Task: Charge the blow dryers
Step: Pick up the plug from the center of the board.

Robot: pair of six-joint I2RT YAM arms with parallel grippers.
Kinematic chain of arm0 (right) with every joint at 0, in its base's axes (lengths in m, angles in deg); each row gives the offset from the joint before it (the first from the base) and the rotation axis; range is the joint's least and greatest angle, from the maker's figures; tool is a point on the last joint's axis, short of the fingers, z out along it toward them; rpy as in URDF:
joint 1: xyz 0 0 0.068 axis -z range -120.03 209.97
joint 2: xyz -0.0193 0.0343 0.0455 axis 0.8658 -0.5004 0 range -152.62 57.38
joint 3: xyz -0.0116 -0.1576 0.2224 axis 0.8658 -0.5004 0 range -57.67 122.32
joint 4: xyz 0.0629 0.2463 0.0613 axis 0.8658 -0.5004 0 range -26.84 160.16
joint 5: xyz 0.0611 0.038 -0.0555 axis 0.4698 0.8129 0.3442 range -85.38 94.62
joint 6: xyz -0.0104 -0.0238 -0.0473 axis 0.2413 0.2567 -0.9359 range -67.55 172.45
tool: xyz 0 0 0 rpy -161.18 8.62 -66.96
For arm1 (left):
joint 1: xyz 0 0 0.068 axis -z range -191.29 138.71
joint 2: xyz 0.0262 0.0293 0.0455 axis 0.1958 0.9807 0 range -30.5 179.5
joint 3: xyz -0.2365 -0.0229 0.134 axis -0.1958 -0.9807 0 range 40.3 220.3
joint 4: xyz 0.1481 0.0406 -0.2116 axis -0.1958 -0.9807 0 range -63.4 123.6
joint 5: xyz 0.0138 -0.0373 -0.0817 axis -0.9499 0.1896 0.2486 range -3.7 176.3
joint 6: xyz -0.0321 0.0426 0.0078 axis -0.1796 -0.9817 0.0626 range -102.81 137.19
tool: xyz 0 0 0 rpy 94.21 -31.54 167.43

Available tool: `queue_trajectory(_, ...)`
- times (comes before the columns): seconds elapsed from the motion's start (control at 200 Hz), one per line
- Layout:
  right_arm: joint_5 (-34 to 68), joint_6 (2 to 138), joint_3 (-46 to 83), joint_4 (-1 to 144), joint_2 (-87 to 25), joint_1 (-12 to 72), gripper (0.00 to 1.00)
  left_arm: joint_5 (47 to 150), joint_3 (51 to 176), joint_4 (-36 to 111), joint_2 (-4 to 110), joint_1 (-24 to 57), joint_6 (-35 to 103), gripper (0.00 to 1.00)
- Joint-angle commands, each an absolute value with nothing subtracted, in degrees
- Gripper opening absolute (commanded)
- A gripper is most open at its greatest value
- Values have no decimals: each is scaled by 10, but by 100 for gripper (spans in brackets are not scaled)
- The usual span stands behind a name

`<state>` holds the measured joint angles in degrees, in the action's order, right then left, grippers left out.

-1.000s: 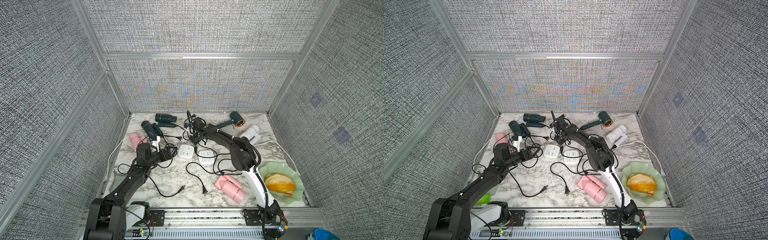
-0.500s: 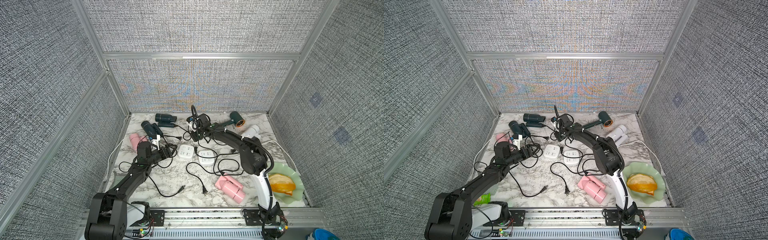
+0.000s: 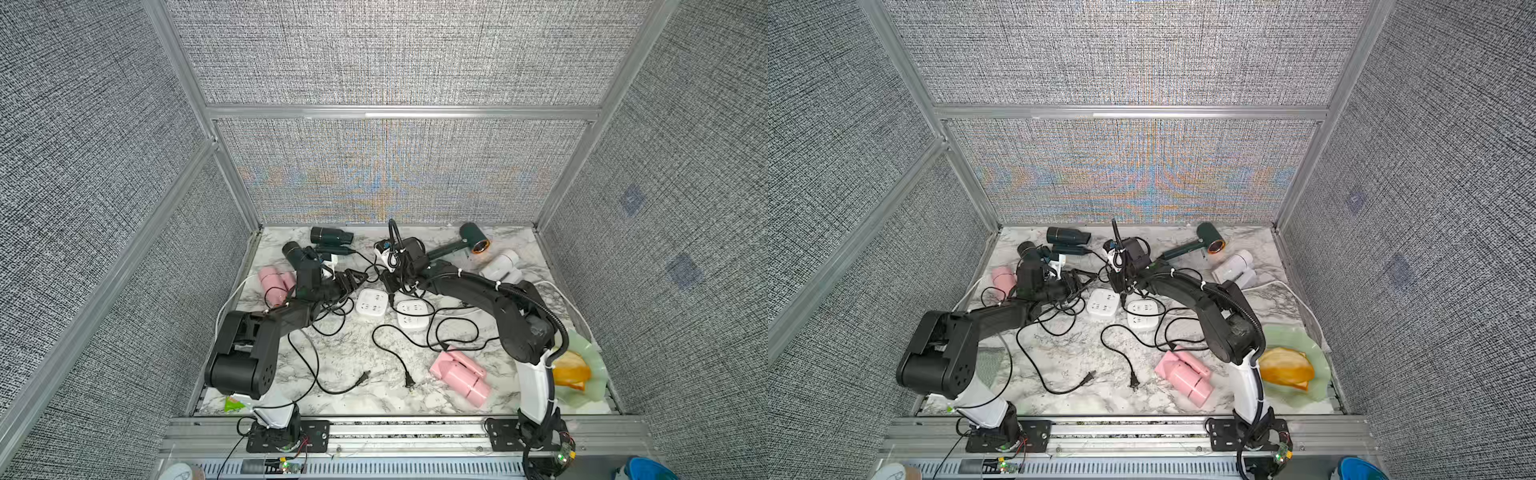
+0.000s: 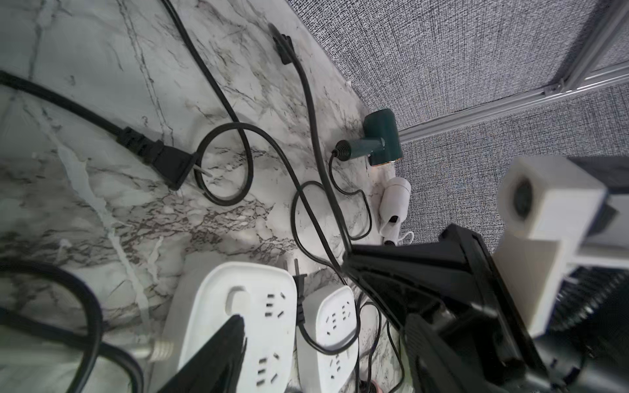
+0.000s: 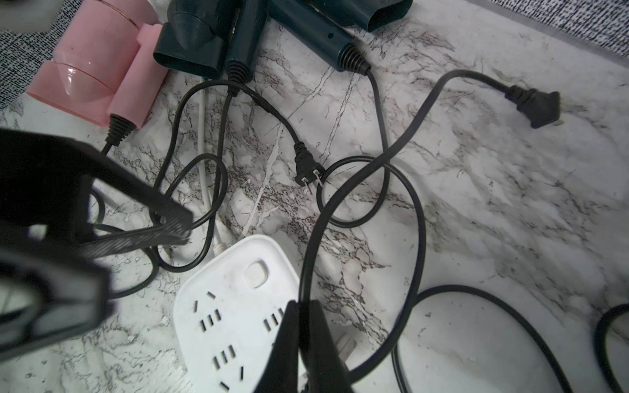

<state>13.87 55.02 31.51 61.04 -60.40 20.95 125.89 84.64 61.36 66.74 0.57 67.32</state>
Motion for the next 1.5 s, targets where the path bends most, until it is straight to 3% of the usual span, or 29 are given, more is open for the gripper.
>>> queue_trajectory(0.0,142,561,306,638,-596,206,8,1268,873,670,705,6,690,72)
queue_trajectory(0.53,135,569,287,648,-592,194,8,1293,963,674,812,30,704,52)
queue_trajectory(0.93,130,579,270,659,-572,190,11,1280,981,629,803,38,673,11)
queue_trajectory(1.046,132,585,262,663,-555,194,25,1284,1002,563,791,38,625,6)
queue_trajectory(1.496,132,546,253,650,-511,255,39,1264,1156,204,734,37,340,2)
